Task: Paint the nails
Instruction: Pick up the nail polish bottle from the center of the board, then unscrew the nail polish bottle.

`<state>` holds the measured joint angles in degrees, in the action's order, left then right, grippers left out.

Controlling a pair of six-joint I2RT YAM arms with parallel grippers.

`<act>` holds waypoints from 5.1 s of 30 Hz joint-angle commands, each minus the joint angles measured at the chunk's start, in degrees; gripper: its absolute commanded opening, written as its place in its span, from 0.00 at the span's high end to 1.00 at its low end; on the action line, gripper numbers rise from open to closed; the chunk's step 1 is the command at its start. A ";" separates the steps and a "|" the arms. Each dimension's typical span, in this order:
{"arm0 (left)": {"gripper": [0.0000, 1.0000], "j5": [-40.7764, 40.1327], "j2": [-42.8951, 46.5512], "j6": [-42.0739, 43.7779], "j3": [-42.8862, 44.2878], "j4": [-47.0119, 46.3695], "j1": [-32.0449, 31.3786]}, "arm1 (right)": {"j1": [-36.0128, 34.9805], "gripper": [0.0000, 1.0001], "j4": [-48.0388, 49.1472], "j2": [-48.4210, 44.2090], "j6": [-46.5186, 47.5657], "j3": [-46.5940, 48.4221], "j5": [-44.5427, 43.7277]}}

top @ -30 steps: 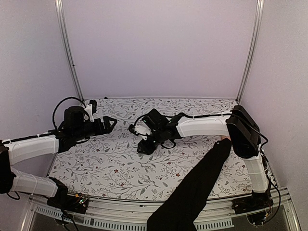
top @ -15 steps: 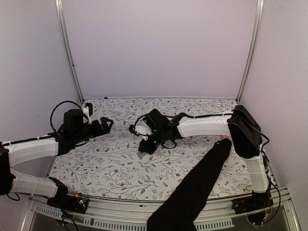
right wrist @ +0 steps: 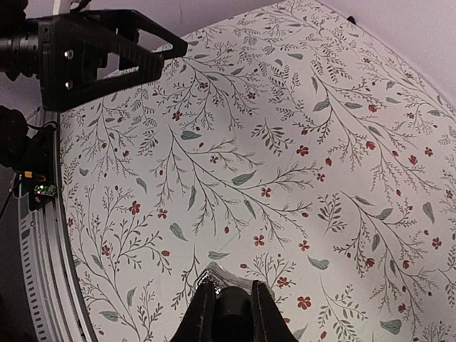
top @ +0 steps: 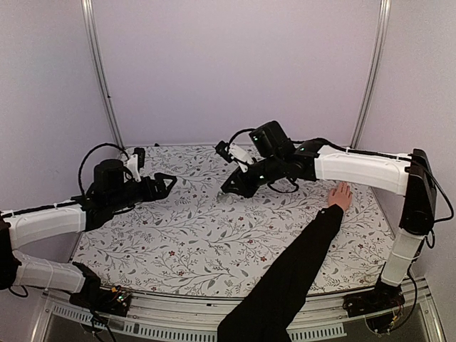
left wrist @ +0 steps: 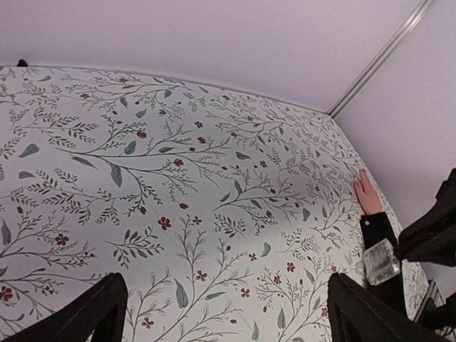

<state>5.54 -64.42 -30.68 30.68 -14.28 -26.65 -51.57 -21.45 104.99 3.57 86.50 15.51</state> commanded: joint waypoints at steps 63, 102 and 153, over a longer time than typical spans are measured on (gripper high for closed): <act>0.62 -14.96 -20.36 38.16 13.19 -20.03 -36.18 | 2.09 1.00 -7.46 -13.43 -7.38 -3.44 8.14; 1.00 0.52 -17.47 37.87 10.51 -26.40 -36.11 | 2.09 1.00 -6.88 -17.55 -2.74 -3.05 13.17; 1.00 1.89 -18.47 26.55 3.37 -53.21 -34.08 | -1.18 0.01 20.92 -36.68 -9.54 -20.67 1.76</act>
<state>10.79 -81.30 -2.17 35.03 -62.13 -60.36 -52.86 -5.63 69.01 -3.66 66.65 18.35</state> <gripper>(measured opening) 0.172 0.989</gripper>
